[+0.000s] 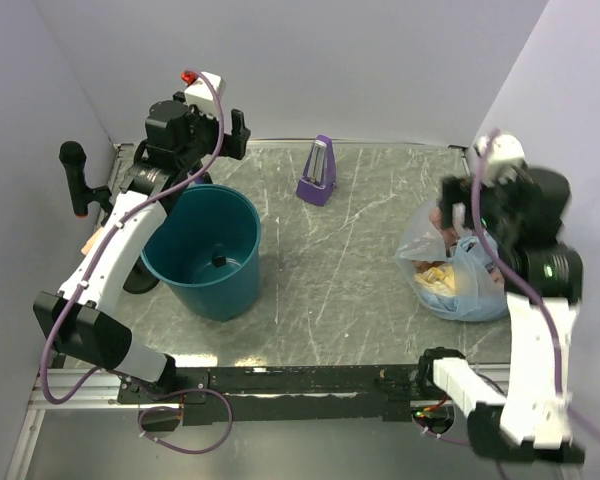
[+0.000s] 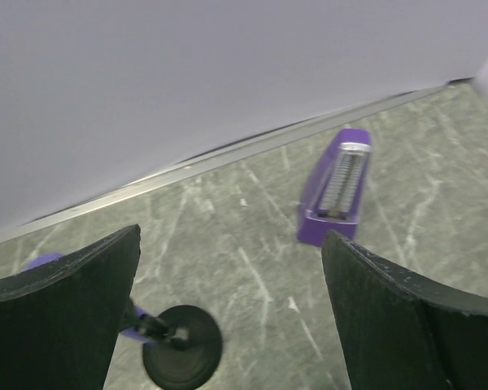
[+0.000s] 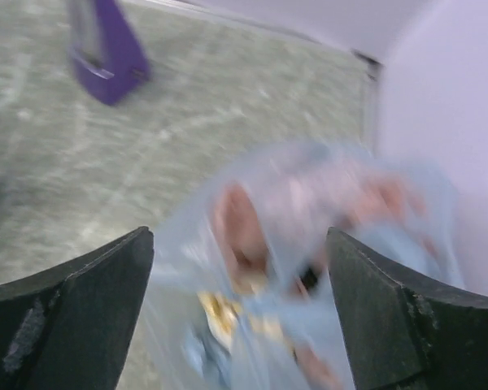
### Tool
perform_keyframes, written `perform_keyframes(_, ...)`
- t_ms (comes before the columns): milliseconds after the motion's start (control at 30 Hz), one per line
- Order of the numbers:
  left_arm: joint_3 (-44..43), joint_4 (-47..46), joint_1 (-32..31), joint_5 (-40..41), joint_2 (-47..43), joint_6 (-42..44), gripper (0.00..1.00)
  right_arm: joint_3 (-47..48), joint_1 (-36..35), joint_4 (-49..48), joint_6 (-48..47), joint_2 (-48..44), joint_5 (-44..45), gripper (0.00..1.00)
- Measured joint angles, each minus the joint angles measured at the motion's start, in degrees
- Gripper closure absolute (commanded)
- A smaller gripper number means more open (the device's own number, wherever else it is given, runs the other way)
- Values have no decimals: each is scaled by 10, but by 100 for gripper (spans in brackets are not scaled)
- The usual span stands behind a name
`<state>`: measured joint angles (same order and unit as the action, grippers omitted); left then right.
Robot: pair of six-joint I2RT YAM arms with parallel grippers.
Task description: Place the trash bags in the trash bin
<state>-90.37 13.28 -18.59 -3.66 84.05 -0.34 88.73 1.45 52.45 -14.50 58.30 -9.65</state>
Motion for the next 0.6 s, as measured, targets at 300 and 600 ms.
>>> perform_keyframes(300,0,11,-4,-93,2,-36,3,-40,76,116,-10,-45,17,35)
perform_keyframes(600,9,7,-5,-142,3,-66,2,-9,92,120,-7,52,54,41)
